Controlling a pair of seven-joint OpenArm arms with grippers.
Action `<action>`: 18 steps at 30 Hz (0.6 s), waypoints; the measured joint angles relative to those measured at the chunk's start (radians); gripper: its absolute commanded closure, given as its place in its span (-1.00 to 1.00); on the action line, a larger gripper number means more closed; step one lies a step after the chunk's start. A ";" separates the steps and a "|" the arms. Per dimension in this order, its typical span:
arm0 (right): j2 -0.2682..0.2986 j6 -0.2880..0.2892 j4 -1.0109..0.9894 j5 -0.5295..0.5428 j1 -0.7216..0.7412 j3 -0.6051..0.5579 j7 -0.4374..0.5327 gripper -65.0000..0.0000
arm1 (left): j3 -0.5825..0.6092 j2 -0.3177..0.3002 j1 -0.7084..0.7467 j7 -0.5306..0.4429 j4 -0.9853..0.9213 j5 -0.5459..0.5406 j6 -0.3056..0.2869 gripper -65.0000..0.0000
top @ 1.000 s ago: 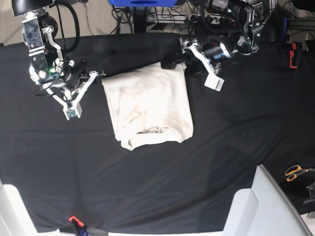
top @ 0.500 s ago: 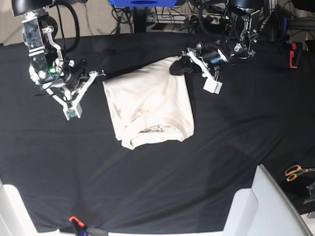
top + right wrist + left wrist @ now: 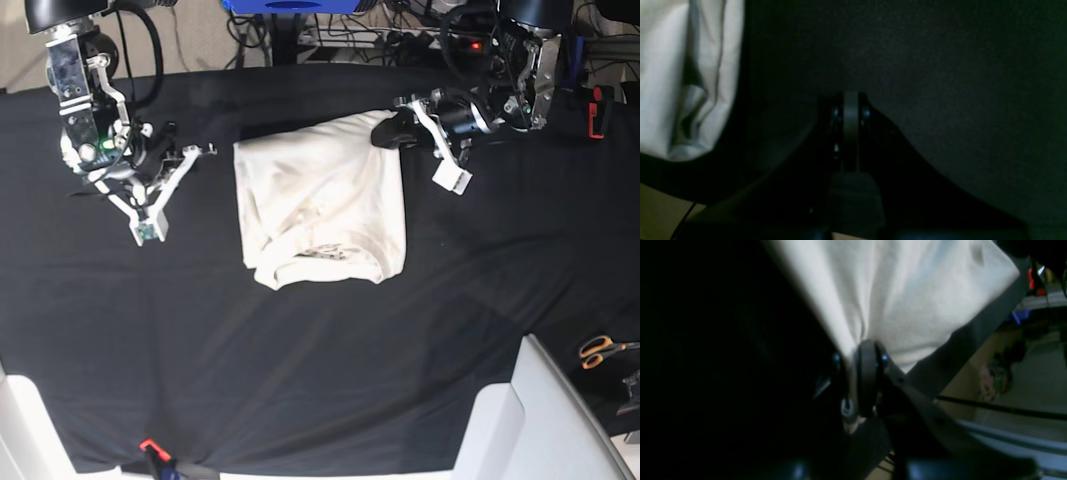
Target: Fold the T-shirt properly
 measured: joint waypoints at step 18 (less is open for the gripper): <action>-0.002 0.000 0.000 0.000 -0.006 0.000 0.000 1.00 | 0.146 -0.046 -0.018 0.009 0.117 0.125 0.037 1.00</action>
